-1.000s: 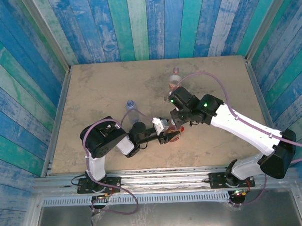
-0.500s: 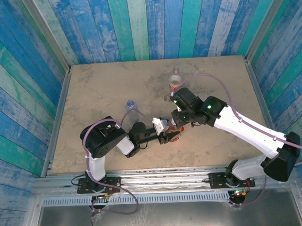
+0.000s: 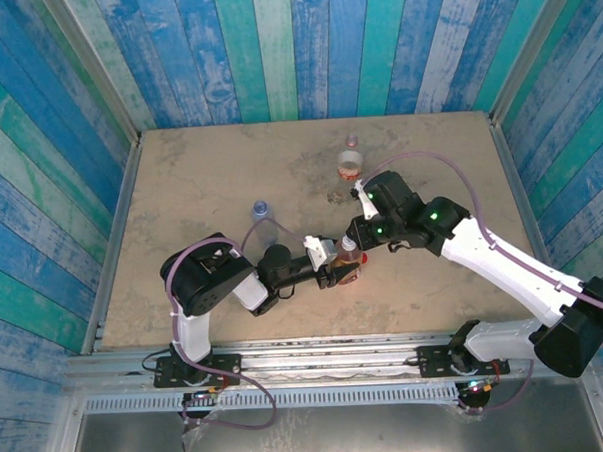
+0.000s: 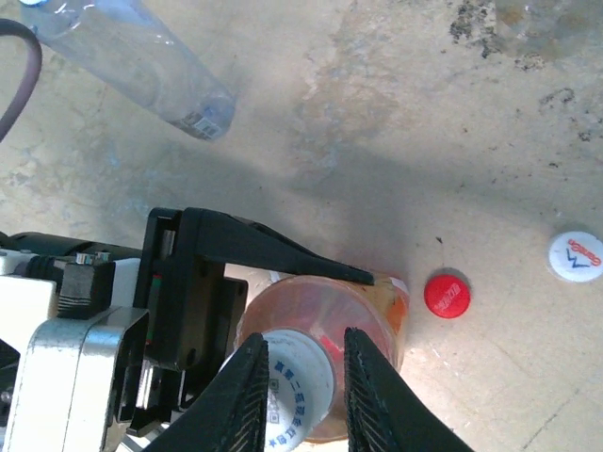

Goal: Screw on the bottle caps

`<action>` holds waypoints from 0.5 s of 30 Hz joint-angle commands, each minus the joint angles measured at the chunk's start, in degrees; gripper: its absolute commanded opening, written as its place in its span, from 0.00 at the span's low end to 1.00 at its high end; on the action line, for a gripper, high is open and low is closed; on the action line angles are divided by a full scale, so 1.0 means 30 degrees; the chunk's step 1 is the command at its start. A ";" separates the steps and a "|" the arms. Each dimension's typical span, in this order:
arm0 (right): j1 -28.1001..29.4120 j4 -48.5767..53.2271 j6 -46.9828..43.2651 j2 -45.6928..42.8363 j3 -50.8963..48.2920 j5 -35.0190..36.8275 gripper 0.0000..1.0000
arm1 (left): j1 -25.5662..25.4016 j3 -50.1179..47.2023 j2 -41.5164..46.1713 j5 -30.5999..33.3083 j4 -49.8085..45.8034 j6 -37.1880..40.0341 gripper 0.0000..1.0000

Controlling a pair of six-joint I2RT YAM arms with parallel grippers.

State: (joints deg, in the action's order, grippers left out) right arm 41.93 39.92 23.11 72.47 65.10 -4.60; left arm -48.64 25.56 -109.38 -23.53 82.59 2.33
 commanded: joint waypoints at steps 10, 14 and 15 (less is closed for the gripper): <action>-0.0215 -0.0329 0.0341 -0.0956 -0.1747 -0.2349 0.13 | -0.0052 0.0467 -0.0947 0.0091 -0.1860 0.0044 0.59; -0.0208 -0.0410 0.0455 -0.1687 -0.2154 -0.3210 0.11 | -0.0075 0.0591 -0.1031 0.0065 -0.1850 -0.0106 0.59; -0.0212 -0.0403 0.0522 -0.1815 -0.2273 -0.3273 0.11 | -0.0075 0.0573 -0.1088 0.0076 -0.1748 -0.0153 0.59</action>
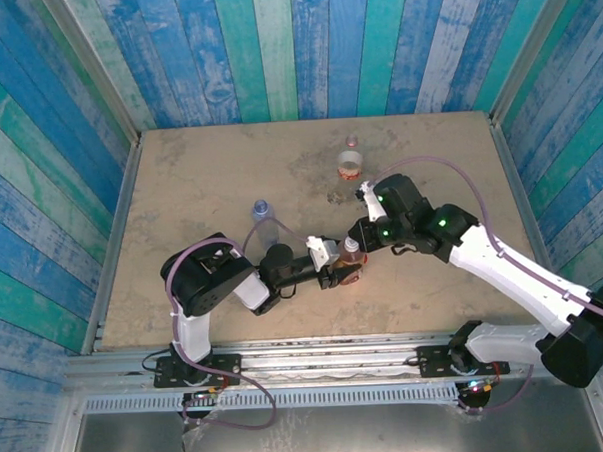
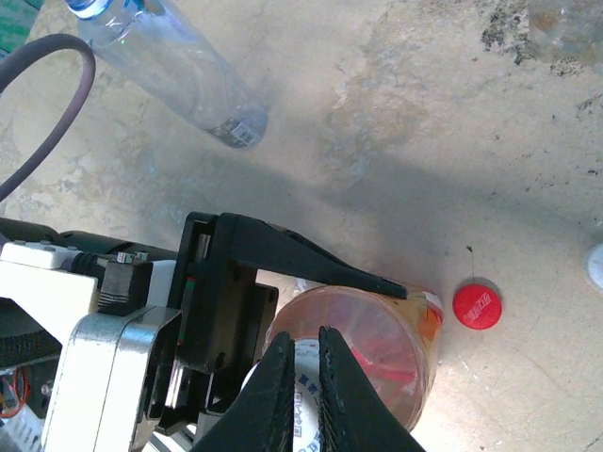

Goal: Screw on the bottle caps

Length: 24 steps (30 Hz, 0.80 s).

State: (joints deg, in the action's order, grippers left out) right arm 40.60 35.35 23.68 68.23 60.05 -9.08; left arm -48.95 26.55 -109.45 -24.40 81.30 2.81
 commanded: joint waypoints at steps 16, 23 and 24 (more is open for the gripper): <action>0.0221 0.1520 0.1100 -0.1878 -0.1533 -0.1845 0.16 | 0.0086 0.0219 -0.1330 0.0005 -0.0887 -0.0322 0.59; 0.0192 0.1837 -0.0910 -0.3215 -0.1250 -0.0997 0.49 | 0.0086 -0.0039 -0.0793 -0.0297 -0.1070 -0.0131 0.58; 0.0202 0.1894 -0.1613 -0.3460 -0.1159 -0.0959 0.56 | 0.0086 -0.0101 -0.0534 -0.0398 -0.1276 -0.0011 0.58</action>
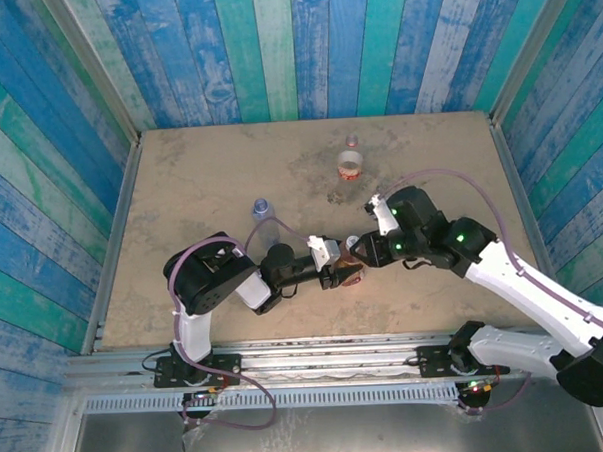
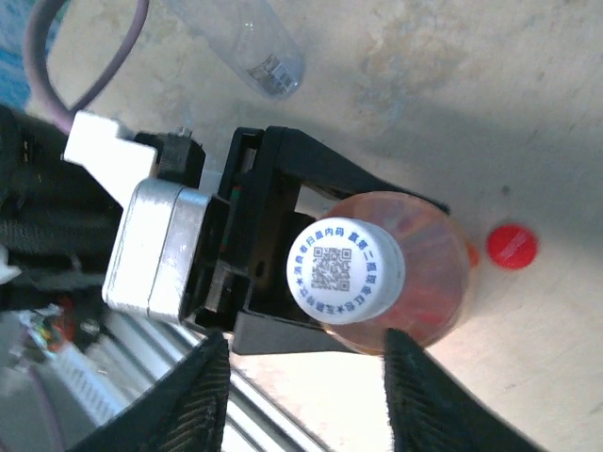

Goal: Screw on the bottle caps

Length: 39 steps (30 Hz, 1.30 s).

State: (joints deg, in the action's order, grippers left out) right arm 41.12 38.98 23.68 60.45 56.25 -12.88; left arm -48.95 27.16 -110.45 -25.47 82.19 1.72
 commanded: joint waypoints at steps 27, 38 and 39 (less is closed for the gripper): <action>0.0192 0.7773 -2.3914 0.3062 0.6303 -0.1764 0.61 | 0.0173 0.0587 0.7536 -0.2401 -1.2572 0.5405 0.59; 0.0354 0.7445 -2.3626 0.4411 0.6153 -0.2063 0.51 | 0.0203 0.0469 0.7533 -0.2856 -1.1636 0.4965 0.59; 0.0343 0.7348 -2.3572 0.4509 0.6153 -0.1961 0.50 | 0.0199 0.0447 0.7565 -0.2876 -1.1662 0.4977 0.59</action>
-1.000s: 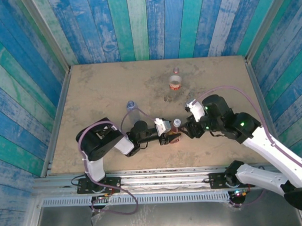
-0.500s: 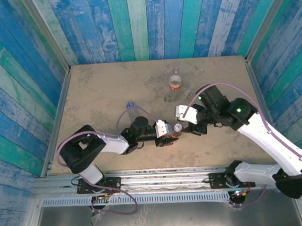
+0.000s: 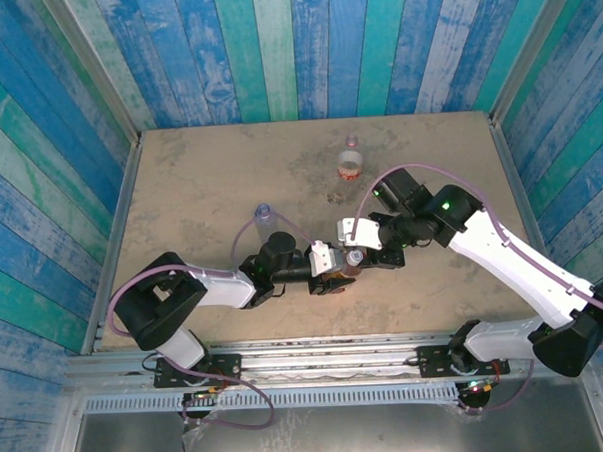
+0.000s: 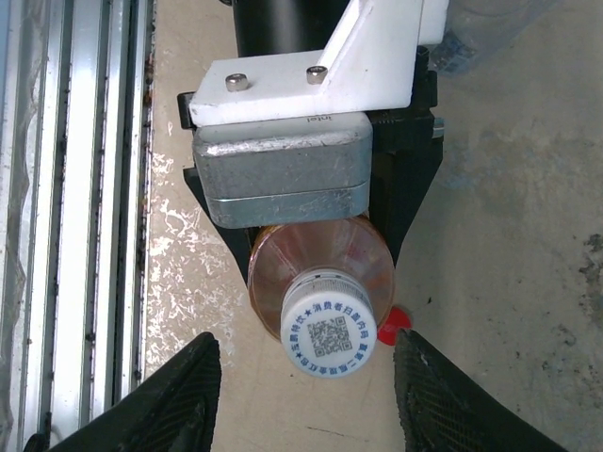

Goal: Screw on the bottle caps

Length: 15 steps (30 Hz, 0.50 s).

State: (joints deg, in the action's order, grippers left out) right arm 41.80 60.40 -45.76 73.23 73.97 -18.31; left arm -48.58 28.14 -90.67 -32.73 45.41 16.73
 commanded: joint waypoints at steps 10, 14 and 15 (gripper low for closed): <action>0.0185 -0.0093 -0.0419 0.1059 0.0273 0.0373 0.46 | 0.0079 0.0029 0.1481 -0.0426 0.0198 0.0071 0.59; 0.0187 -0.0095 -0.0313 0.1195 0.0339 0.0450 0.39 | 0.0079 0.0134 0.1562 -0.0341 -0.0102 0.0135 0.59; 0.0173 -0.0095 -0.0296 0.1195 0.0334 0.0413 0.37 | 0.0079 0.0170 0.1552 -0.0331 -0.0136 0.0136 0.59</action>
State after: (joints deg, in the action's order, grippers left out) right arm 41.93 59.92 -45.76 76.58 73.97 -17.76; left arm -48.58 28.14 -89.43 -33.17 45.17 16.73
